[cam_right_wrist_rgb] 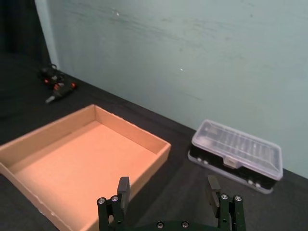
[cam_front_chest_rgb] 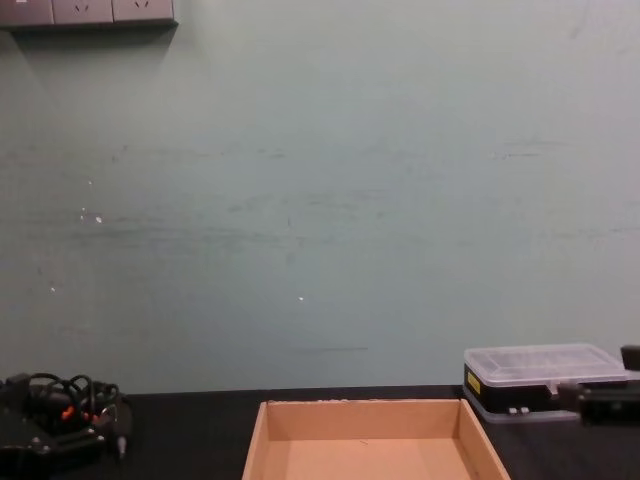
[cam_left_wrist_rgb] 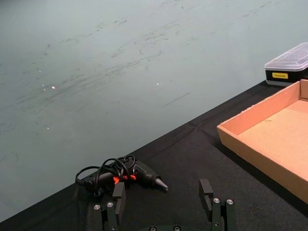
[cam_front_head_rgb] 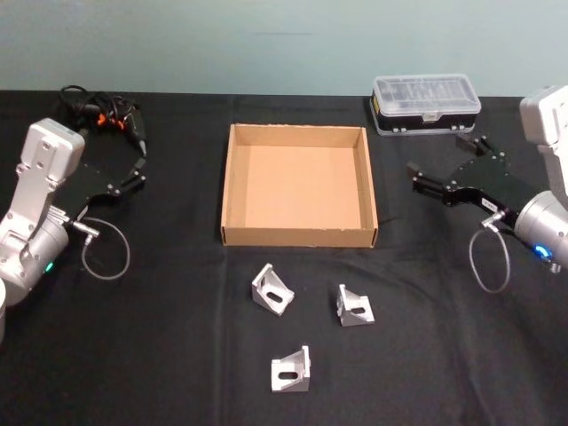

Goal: Use one hand to pick up the angle iron from the table and place it into the box.

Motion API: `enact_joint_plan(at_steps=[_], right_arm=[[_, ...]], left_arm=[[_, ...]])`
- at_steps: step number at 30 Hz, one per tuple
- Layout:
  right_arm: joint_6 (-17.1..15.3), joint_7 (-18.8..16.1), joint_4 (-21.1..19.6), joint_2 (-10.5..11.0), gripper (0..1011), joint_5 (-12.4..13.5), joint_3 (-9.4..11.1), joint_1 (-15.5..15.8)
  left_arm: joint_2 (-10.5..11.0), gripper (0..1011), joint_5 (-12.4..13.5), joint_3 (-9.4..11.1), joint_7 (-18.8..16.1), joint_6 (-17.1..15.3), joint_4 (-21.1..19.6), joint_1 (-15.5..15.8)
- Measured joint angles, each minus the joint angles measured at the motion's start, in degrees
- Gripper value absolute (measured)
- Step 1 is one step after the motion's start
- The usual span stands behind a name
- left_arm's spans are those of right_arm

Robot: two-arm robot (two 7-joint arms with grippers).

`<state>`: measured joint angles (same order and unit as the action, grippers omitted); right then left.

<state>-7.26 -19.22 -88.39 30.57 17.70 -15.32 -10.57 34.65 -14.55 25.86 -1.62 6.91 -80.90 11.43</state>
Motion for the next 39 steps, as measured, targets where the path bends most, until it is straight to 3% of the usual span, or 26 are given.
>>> enact_joint_plan(at_steps=[15, 29, 39], right_arm=[[-1.6, -6.3, -7.6, 2.5, 1004, 4.0, 2.0, -0.1], [-7.4, -20.4, -14.3, 11.2, 1004, 10.7, -1.6, -4.5], [-11.1, -27.2, -15.4, 15.3, 1004, 13.4, -5.0, -7.1]], left_arm=[[0.0, 1000, 0.0, 0.0, 0.0, 0.0, 0.0, 0.0], [0.0, 1000, 0.0, 0.0, 0.0, 0.0, 0.0, 0.0], [0.0, 1000, 0.0, 0.0, 0.0, 0.0, 0.0, 0.0]])
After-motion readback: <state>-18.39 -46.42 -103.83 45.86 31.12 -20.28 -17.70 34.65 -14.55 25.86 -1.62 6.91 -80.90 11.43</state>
